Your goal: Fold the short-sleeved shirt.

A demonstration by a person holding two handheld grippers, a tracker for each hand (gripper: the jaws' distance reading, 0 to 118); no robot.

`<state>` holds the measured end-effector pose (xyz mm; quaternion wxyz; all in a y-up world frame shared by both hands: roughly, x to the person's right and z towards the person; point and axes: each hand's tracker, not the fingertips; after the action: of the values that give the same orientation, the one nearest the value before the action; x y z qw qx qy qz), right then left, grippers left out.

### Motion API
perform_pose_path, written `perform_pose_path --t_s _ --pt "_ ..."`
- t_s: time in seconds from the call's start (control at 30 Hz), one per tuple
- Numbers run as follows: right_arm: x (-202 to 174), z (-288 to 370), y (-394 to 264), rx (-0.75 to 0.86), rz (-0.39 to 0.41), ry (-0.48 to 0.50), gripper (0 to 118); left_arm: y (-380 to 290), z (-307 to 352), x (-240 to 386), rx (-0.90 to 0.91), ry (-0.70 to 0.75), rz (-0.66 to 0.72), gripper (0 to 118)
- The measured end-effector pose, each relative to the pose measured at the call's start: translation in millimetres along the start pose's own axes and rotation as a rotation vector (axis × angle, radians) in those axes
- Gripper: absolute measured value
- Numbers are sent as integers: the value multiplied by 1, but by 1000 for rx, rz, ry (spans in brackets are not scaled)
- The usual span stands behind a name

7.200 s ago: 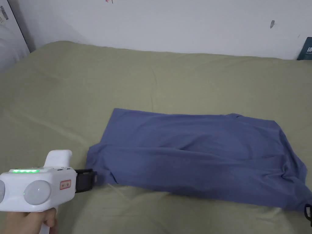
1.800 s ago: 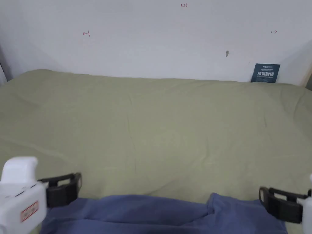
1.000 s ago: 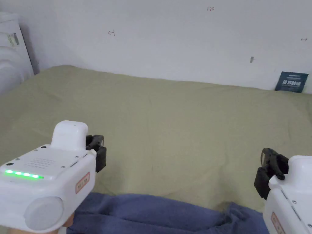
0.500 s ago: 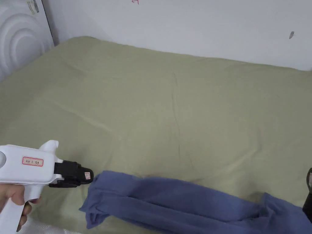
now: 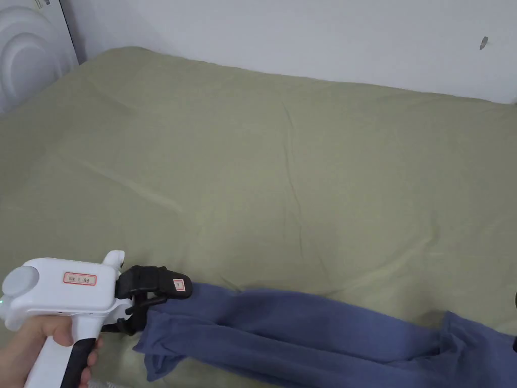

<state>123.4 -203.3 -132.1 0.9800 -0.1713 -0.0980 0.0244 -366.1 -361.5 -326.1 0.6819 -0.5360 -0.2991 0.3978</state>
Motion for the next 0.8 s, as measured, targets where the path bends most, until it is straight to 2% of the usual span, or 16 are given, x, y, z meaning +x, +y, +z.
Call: perform_pose_path --t_s 0.03,0.13,0.17,0.2,0.23,0.27,0.3,0.4,0.57,0.67,0.8 --pt "1 0 -1 -3 -1 -4 1 -1 -4 4 -3 39 -33 117" --pt "2 4 -2 -6 -6 1 1 -3 -4 13 5 21 -33 115" --pt "3 5 -2 -6 -5 0 1 -4 -5 16 3 31 -40 108" --pt "4 6 -2 -6 -3 2 1 -6 -5 18 3 50 -61 84" --pt "5 7 -3 -4 -5 6 1 -7 -6 20 -1 64 -62 41" --pt "5 8 -3 -6 -5 7 1 -4 -7 13 0 135 -50 4" --pt "6 9 -3 -6 -8 7 1 -6 -11 8 -1 219 -57 4" --pt "8 13 -1 -4 -16 14 1 -8 -10 2 16 141 -22 3" --pt "14 17 3 12 -7 23 1 -2 24 13 122 159 -20 3" --pt "20 18 5 22 -19 23 1 0 49 25 229 256 42 3" --pt "28 17 6 25 -24 23 1 0 84 40 251 317 -18 3"
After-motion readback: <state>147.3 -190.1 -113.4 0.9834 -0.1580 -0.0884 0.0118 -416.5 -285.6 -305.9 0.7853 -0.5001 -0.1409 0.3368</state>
